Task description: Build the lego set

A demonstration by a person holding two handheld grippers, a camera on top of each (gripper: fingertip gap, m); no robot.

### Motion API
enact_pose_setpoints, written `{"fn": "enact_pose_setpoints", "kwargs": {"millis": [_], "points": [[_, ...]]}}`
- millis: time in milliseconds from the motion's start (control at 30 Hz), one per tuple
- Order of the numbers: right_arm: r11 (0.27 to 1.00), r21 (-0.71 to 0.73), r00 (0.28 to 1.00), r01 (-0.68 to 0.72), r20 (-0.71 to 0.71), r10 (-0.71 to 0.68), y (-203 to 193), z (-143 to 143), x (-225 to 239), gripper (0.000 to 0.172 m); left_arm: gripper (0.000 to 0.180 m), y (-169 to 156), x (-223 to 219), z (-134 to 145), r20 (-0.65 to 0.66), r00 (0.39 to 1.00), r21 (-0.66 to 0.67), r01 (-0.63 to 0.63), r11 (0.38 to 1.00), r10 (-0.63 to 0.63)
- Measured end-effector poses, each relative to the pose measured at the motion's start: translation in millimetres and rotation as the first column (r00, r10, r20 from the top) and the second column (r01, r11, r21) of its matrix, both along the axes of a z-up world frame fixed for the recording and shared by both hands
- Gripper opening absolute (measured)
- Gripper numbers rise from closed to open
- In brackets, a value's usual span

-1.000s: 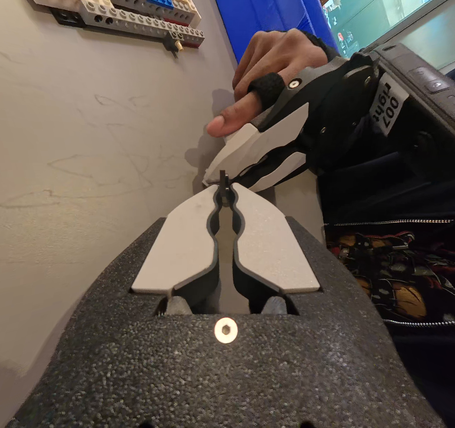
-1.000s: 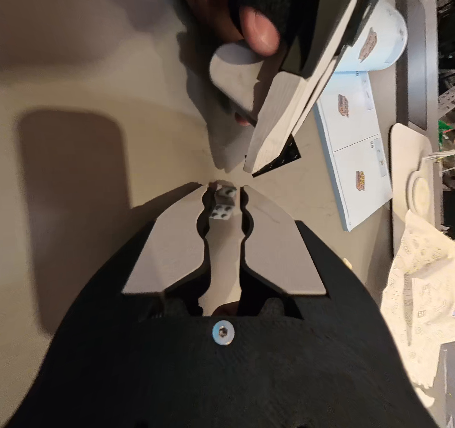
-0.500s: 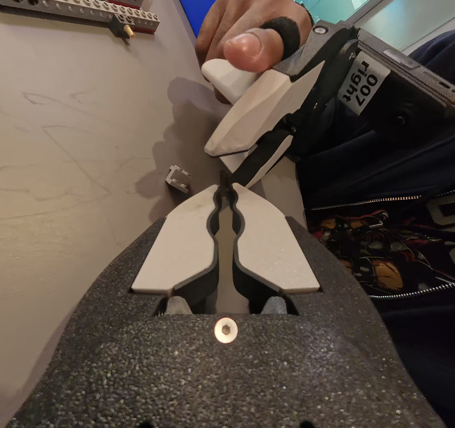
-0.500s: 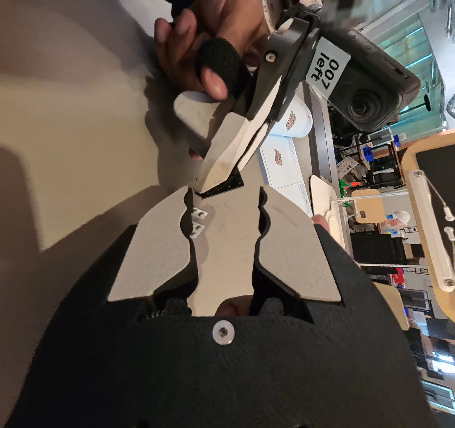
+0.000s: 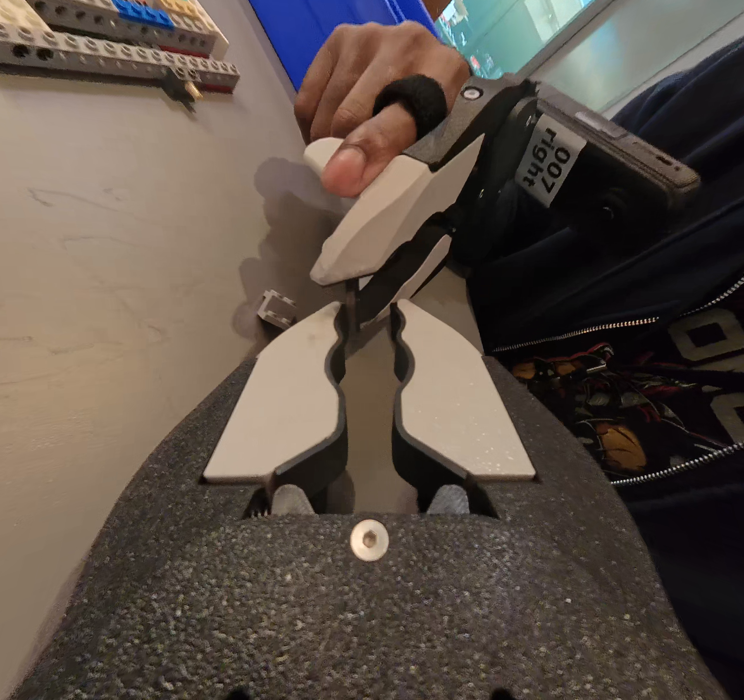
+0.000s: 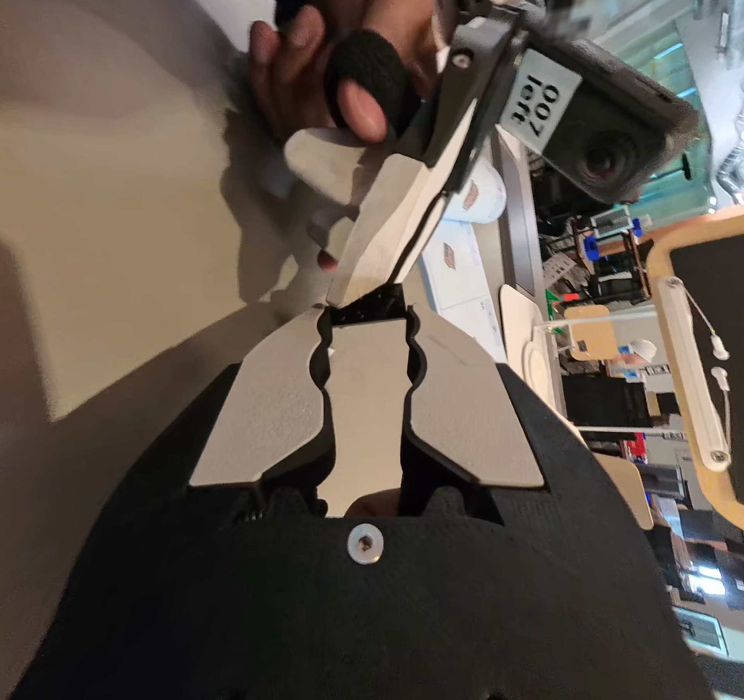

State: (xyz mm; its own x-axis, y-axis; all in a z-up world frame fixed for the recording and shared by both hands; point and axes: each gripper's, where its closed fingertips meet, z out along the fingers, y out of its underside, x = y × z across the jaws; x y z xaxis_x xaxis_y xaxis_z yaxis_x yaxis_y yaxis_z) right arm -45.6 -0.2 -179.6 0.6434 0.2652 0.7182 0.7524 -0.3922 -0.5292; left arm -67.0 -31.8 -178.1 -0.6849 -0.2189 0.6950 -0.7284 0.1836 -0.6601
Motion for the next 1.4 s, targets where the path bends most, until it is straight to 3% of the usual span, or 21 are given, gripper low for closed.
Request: {"fn": "enact_pose_setpoints", "kwargs": {"millis": [300,500,767,867,1000,1167,1267,1400], "points": [[0.921,0.176,0.937,0.348,-0.098,-0.335,9,28,45,0.035,0.02,18,43,29,-0.028,0.974,-0.221,-0.227,0.949,0.227],[0.873,0.181,0.881,0.454,-0.236,-0.409,8,33,50,0.035,0.01,20,54,31,-0.004,0.956,-0.231,-0.286,0.93,0.293],[0.866,0.17,0.865,0.469,-0.288,-0.412,5,34,54,0.035,0.005,17,58,35,0.022,0.949,-0.251,-0.3,0.92,0.315],[0.903,0.114,0.862,0.414,-0.367,-0.349,-3,35,51,0.035,0.005,24,65,39,0.022,0.929,-0.269,-0.35,0.897,0.369],[0.957,-0.105,0.799,0.269,-0.531,-0.283,-18,13,32,0.036,0.005,39,73,36,-0.023,0.903,-0.256,-0.42,0.87,0.429],[0.946,-0.306,0.748,0.11,-0.602,-0.281,-26,-30,4,0.041,0.005,46,79,35,-0.103,0.876,-0.278,-0.48,0.832,0.471],[0.915,-0.375,0.76,0.146,-0.549,-0.347,-24,-49,7,0.04,0.005,45,79,34,-0.135,0.854,-0.287,-0.519,0.805,0.502],[0.908,-0.383,0.756,0.171,-0.54,-0.37,-16,-50,7,0.017,0.004,36,68,34,-0.158,0.807,-0.295,-0.588,0.753,0.569]]}}
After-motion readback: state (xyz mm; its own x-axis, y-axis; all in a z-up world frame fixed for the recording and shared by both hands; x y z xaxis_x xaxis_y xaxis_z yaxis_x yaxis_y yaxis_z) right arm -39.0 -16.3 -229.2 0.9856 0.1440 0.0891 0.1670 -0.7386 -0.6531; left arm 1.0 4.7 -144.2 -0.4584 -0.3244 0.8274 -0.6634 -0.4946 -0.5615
